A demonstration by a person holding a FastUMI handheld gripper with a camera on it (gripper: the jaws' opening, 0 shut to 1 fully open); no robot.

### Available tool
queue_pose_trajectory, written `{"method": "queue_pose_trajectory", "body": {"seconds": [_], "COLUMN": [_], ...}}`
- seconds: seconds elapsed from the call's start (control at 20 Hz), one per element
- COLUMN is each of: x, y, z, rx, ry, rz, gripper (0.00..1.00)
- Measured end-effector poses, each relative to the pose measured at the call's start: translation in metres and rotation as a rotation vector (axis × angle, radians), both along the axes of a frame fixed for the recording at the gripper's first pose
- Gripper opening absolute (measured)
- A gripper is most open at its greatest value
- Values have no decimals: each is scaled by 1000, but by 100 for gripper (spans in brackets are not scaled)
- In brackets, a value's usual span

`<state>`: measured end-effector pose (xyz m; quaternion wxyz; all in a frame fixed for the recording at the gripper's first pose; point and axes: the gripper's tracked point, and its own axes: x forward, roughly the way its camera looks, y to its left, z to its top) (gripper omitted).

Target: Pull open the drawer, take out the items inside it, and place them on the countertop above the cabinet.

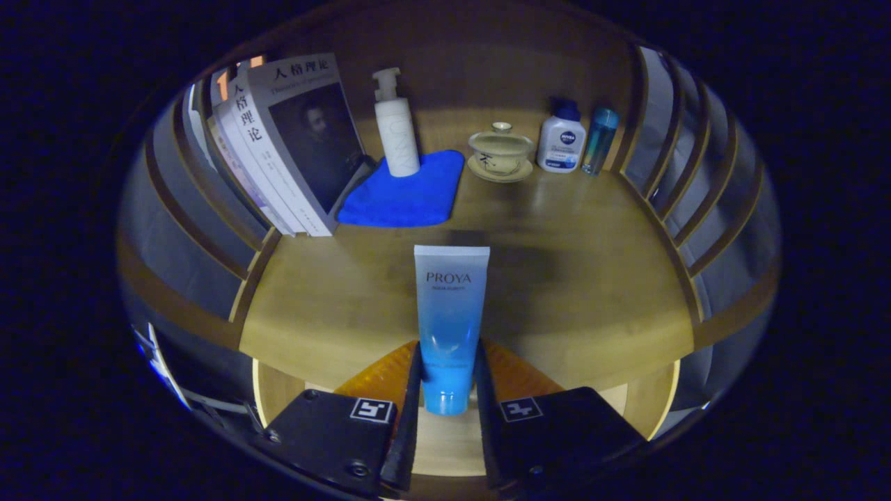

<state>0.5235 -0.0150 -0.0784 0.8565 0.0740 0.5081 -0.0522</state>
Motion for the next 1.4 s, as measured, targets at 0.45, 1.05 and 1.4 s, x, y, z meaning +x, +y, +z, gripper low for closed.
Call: {"method": "queue_pose_trajectory", "body": {"seconds": [0.45, 1.05, 1.4], "x": [-6, -125, -200], "y": [-1, 39, 48], "z": [13, 113, 107], "rx": [38, 71, 61], "ry": [-32, -410, -607], "rz": [9, 144, 144], "gripper": [54, 86, 86]}}
